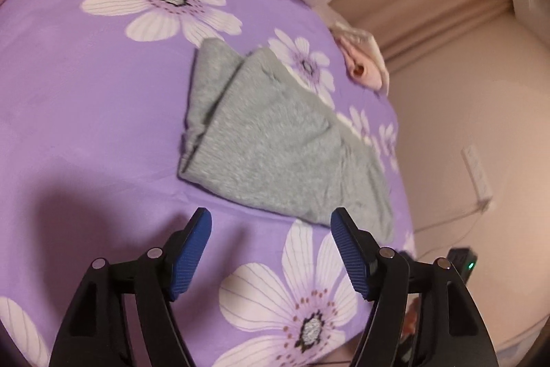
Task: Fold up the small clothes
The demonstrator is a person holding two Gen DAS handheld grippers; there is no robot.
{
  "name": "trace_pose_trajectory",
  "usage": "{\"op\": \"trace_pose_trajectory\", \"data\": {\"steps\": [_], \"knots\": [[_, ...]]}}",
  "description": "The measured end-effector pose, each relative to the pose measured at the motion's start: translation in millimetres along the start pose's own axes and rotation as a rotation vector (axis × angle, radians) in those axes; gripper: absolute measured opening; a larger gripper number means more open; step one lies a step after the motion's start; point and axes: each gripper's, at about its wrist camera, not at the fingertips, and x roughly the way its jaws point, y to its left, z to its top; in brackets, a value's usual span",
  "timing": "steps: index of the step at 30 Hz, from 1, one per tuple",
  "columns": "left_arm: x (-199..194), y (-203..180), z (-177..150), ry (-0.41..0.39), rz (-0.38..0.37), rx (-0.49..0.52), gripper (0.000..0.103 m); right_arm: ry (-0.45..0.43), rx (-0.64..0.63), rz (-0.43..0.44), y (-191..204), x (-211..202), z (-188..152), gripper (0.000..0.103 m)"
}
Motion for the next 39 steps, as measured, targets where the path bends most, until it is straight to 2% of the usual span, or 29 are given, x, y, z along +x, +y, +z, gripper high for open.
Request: {"op": "trace_pose_trajectory", "data": {"steps": [4,8,18,36,39], "knots": [[0.7,14.4,2.3,-0.005,0.011,-0.060,0.070,0.006,-0.010,0.052,16.7,7.0,-3.0,0.065],[5.7,30.4,4.7,-0.003,-0.034,-0.134,0.070,0.022,-0.017,0.087,29.5,16.3,-6.9,0.066],[22.0,49.8,16.5,-0.002,-0.108,-0.215,0.070,0.069,-0.026,0.090,39.7,36.4,-5.3,0.067],[91.4,33.1,82.1,0.059,-0.110,-0.160,0.070,0.091,-0.021,0.085,39.9,59.9,6.9,0.067],[98.3,23.6,85.6,0.063,-0.094,-0.123,0.070,0.086,-0.029,0.084,44.2,64.1,13.0,0.067]]}}
